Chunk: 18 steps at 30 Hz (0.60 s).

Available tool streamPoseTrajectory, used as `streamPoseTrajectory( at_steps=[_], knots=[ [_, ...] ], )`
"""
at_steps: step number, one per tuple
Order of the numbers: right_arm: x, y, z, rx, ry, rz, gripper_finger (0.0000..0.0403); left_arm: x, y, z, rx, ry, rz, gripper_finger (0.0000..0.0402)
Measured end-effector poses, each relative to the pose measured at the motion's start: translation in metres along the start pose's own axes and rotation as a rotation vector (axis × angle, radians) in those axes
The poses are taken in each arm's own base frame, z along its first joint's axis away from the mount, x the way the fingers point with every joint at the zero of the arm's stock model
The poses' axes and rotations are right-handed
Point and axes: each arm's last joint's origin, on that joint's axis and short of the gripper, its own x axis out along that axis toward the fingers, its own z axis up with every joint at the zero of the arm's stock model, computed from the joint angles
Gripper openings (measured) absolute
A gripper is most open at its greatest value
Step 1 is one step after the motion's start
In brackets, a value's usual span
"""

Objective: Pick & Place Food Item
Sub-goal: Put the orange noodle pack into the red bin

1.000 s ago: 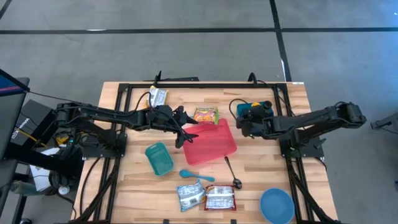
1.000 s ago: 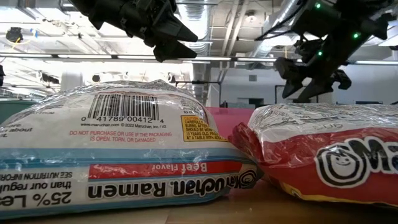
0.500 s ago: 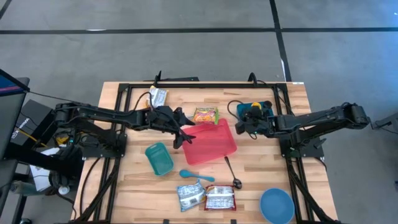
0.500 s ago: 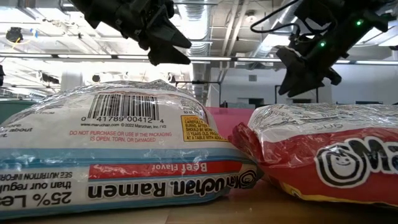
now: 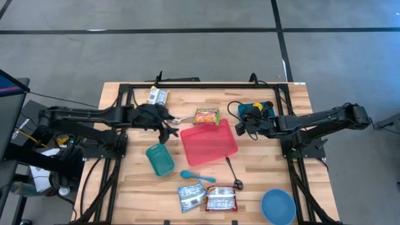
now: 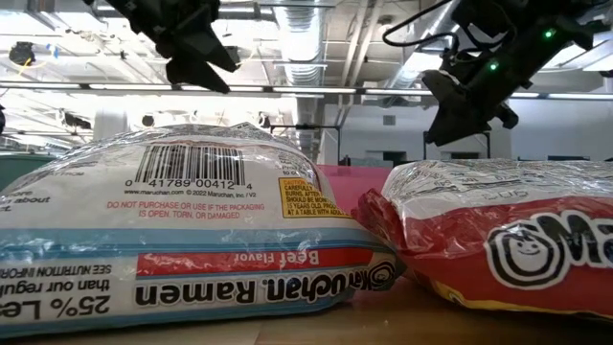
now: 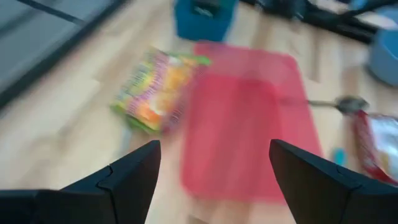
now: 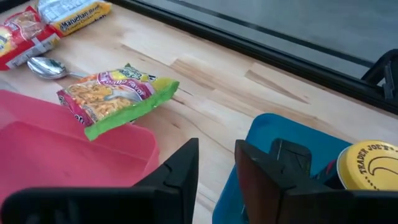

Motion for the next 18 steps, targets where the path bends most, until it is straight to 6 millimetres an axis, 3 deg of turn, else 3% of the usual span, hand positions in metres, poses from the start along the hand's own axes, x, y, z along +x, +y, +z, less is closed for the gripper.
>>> streamPoseTrajectory(
  at_steps=[7,12,18],
  knots=[
    [0.000,0.001,0.001,0.012,-0.010,0.009,0.0098,-0.022,0.011,-0.001,-0.001,-0.055,0.196,0.0296],
    [0.000,0.002,0.003,0.006,-0.023,0.021,0.0098,-0.026,0.021,-0.005,0.012,-0.040,0.389,0.0296],
    [0.000,0.002,0.003,0.006,-0.023,0.021,0.0098,-0.025,0.041,-0.011,-0.038,0.048,0.498,0.0296]
  ],
)
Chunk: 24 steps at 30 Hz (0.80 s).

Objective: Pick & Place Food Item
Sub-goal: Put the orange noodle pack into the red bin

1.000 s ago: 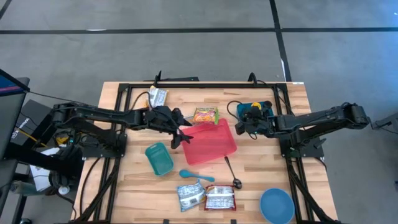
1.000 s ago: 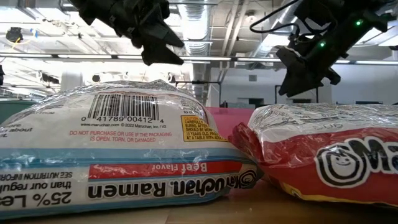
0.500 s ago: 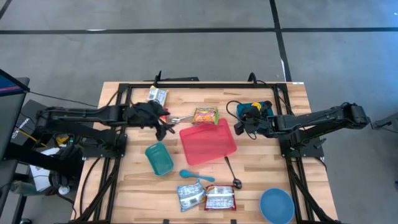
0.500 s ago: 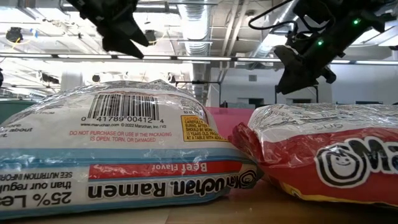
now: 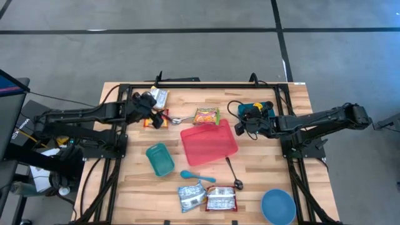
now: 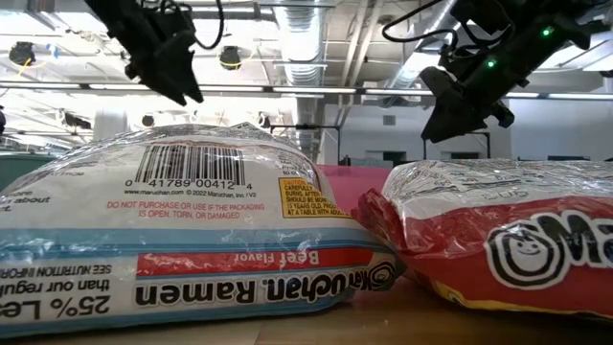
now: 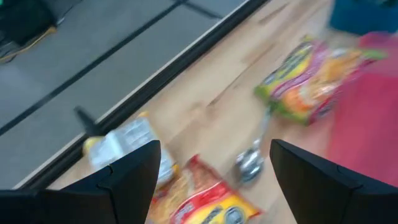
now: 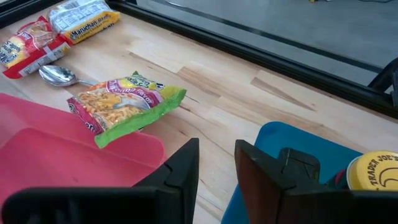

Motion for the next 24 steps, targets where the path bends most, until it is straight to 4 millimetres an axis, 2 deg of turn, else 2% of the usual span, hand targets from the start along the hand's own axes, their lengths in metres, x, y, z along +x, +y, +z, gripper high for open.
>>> streamPoseTrajectory(
  at_steps=[6,13,24],
  knots=[
    [0.000,0.000,0.000,-0.001,0.000,0.000,0.0098,0.007,0.014,-0.001,-0.029,0.044,0.067,0.0296],
    [0.000,0.000,0.000,0.000,0.000,0.000,0.0098,0.015,0.028,0.001,-0.102,0.107,-0.015,0.0296],
    [0.000,0.000,0.000,-0.001,0.001,0.000,0.0098,0.026,0.059,-0.002,-0.221,0.194,0.015,0.0296]
  ],
)
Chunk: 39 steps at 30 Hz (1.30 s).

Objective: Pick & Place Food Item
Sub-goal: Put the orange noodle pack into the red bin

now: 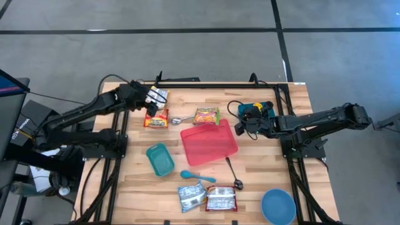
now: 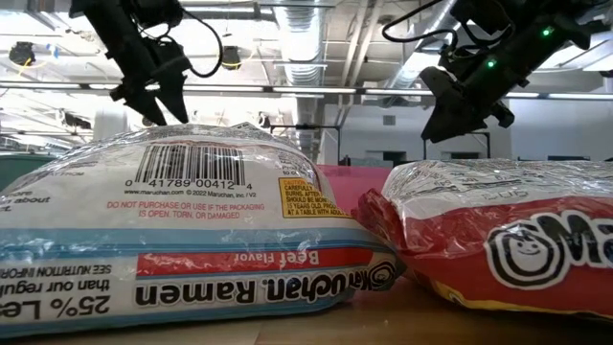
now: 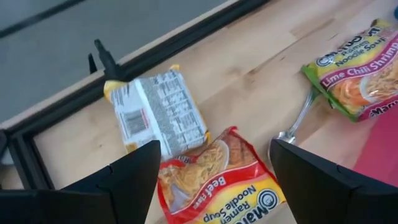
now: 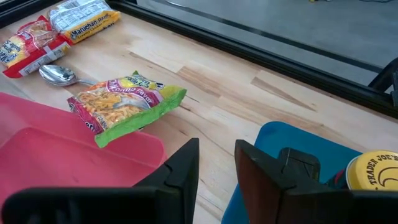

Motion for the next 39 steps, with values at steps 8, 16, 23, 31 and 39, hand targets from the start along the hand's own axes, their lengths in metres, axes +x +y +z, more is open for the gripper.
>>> streamPoseTrajectory(
  at_steps=[8,16,23,31,39],
  knots=[
    [0.000,0.000,0.000,0.000,0.001,0.001,0.0098,0.004,0.016,0.003,-0.079,0.032,-0.017,0.0296],
    [0.000,0.000,0.000,0.000,0.001,0.001,0.0098,0.025,0.032,-0.008,-0.114,0.119,-0.004,0.0296],
    [0.000,0.000,0.000,0.001,0.001,0.001,0.0098,0.042,0.047,-0.023,-0.177,0.183,0.011,0.0296],
    [0.000,0.000,0.000,0.001,0.001,0.001,0.0098,0.058,0.057,-0.041,-0.243,0.179,-0.055,0.0296],
    [0.000,0.000,0.000,0.009,0.000,0.001,0.0098,0.064,0.070,-0.054,-0.266,0.201,-0.051,0.0296]
  ],
)
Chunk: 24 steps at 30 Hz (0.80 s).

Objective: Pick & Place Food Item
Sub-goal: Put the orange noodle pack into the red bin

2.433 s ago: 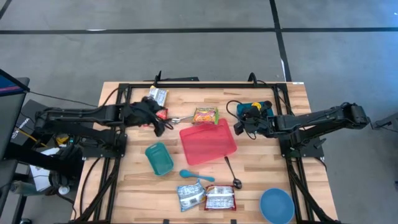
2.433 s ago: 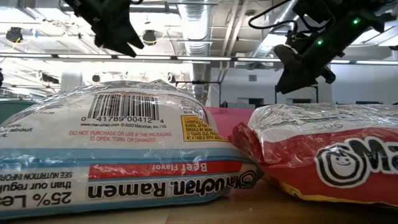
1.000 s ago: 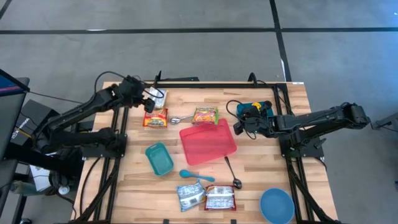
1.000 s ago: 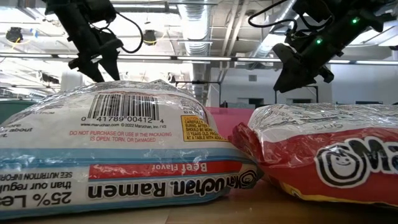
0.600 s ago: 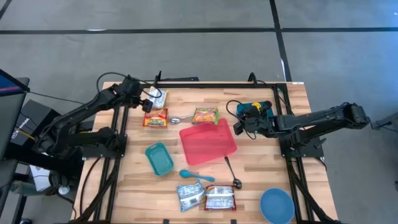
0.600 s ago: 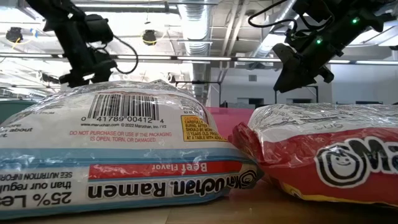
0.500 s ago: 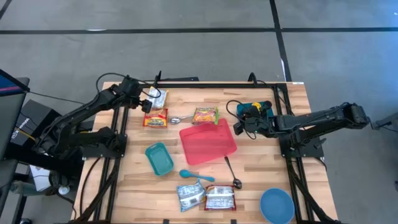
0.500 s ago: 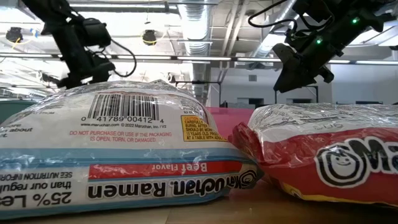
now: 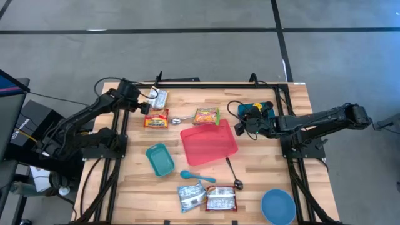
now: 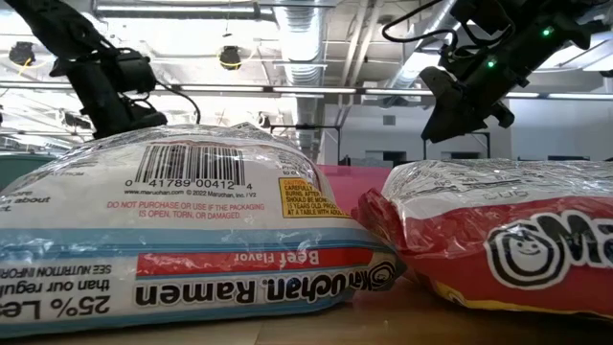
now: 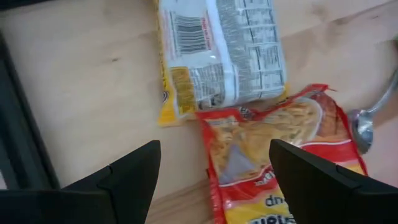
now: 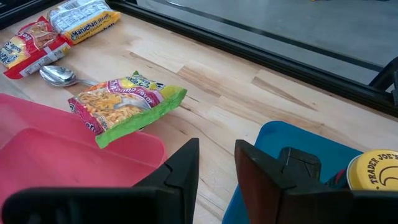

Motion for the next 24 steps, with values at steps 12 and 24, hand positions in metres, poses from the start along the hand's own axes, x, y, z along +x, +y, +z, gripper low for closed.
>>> streamPoseTrajectory(
  at_steps=[12,24],
  knots=[
    [0.000,0.000,0.000,0.000,0.000,0.000,0.0098,0.014,0.004,-0.013,-0.005,-0.010,-0.056,0.0296],
    [0.000,0.000,0.000,0.000,0.000,-0.001,0.0098,0.019,0.004,-0.016,-0.013,-0.045,-0.067,0.0296]
  ],
)
